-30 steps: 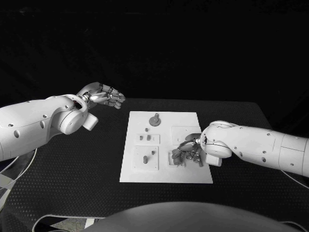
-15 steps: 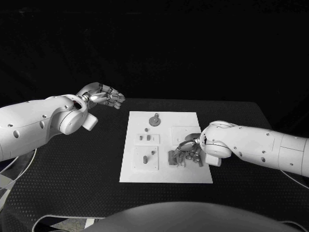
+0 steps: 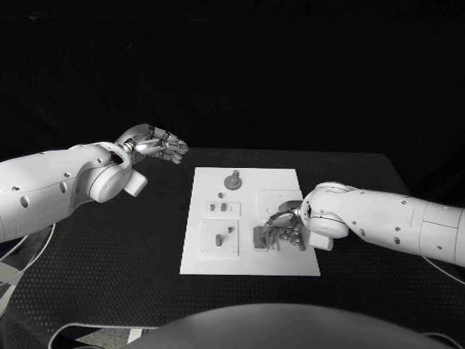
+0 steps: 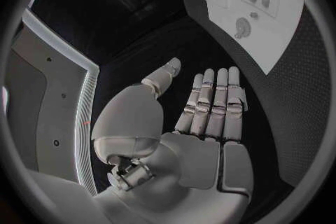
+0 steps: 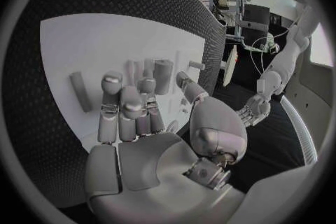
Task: Assemble the parts on the task board
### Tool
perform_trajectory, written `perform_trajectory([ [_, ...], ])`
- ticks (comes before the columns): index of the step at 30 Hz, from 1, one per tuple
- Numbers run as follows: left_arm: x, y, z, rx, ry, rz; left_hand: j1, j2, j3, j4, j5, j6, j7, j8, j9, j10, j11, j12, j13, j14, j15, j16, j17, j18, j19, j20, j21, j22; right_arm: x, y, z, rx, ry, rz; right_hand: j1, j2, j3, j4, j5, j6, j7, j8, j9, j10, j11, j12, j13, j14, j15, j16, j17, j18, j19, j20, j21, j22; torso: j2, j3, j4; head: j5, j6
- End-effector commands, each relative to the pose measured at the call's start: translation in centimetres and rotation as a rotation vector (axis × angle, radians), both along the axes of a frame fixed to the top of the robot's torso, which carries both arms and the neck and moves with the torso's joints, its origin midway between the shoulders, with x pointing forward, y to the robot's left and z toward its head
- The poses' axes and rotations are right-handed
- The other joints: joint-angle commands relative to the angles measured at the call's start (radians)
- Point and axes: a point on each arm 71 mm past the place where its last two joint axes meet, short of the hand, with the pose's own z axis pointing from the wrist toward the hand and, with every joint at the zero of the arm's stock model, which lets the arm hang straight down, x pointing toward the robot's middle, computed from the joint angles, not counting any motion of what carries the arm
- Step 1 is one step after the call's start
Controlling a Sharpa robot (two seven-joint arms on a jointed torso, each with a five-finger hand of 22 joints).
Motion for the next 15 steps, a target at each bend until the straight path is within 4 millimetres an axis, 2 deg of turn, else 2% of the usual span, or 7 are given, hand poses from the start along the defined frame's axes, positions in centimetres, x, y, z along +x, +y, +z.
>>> perform_trajectory([
  [1, 0.02, -0.13, 0.07, -0.008, 0.000, -0.009, -0.010, -0.004, 0.001, 0.008, 0.004, -0.006, -0.001, 0.005, -0.001, 0.006, 0.002, -0.006, -0.001, 0.007, -0.003, -0.006, 0.001, 0.011, 0.001, -0.003, 0.002, -0.001, 0.10, -0.12, 0.22, 0.008, -0.049, 0.000, 0.002, -0.008, 0.005, 0.003, 0.005, -0.006, 0.003, -0.004, 0.000, -0.007, 0.000, 0.003, -0.001, -0.005, 0.002, -0.005, -0.001, 0.046, -0.007, 0.000, -0.006, 0.006, 0.000, 0.0005, 0.0005, -0.001, 0.000],
  [5, 0.01, -0.15, 0.06, -0.008, 0.001, -0.010, -0.010, -0.004, 0.001, 0.008, 0.004, -0.006, -0.001, 0.005, -0.001, 0.006, 0.002, -0.006, -0.001, 0.007, -0.003, -0.006, 0.001, 0.011, 0.001, -0.003, 0.002, -0.001, -0.13, -0.18, 0.55, 0.001, -0.088, 0.030, 0.015, 0.001, 0.009, -0.003, 0.004, 0.001, 0.000, 0.001, 0.003, -0.003, -0.002, 0.008, 0.000, -0.002, 0.000, -0.003, -0.001, 0.046, -0.004, -0.001, -0.003, 0.007, 0.000, 0.0008, -0.0004, -0.003, 0.000],
  [9, 0.03, -0.21, 0.06, -0.009, 0.000, -0.011, -0.010, -0.004, 0.001, 0.008, 0.004, -0.006, -0.001, 0.005, -0.001, 0.006, 0.002, -0.006, -0.001, 0.007, -0.003, -0.006, 0.001, 0.011, 0.001, -0.003, 0.002, -0.002, -0.49, 0.45, 0.88, -0.049, -0.143, 0.141, 0.085, 0.009, 0.014, -0.058, 0.004, 0.022, -0.007, 0.016, 0.012, 0.009, -0.008, 0.017, -0.002, 0.006, -0.005, 0.001, -0.002, 0.046, 0.004, -0.004, 0.003, 0.010, 0.000, 0.0004, -0.0007, -0.003, 0.000],
  [15, 0.03, -0.16, 0.05, -0.009, 0.001, -0.011, -0.010, -0.003, 0.001, 0.008, 0.004, -0.006, -0.001, 0.005, -0.001, 0.006, 0.002, -0.006, -0.002, 0.007, -0.003, -0.007, 0.002, 0.011, 0.001, -0.003, 0.002, -0.002, -0.78, 0.62, 0.95, -0.085, -0.152, 0.208, 0.142, 0.012, 0.004, -0.063, 0.003, 0.054, -0.018, 0.034, 0.023, 0.037, -0.019, 0.030, -0.004, 0.020, -0.013, 0.004, -0.007, 0.046, 0.015, -0.002, 0.007, 0.009, 0.001, 0.0014, 0.0007, -0.003, 0.000],
])
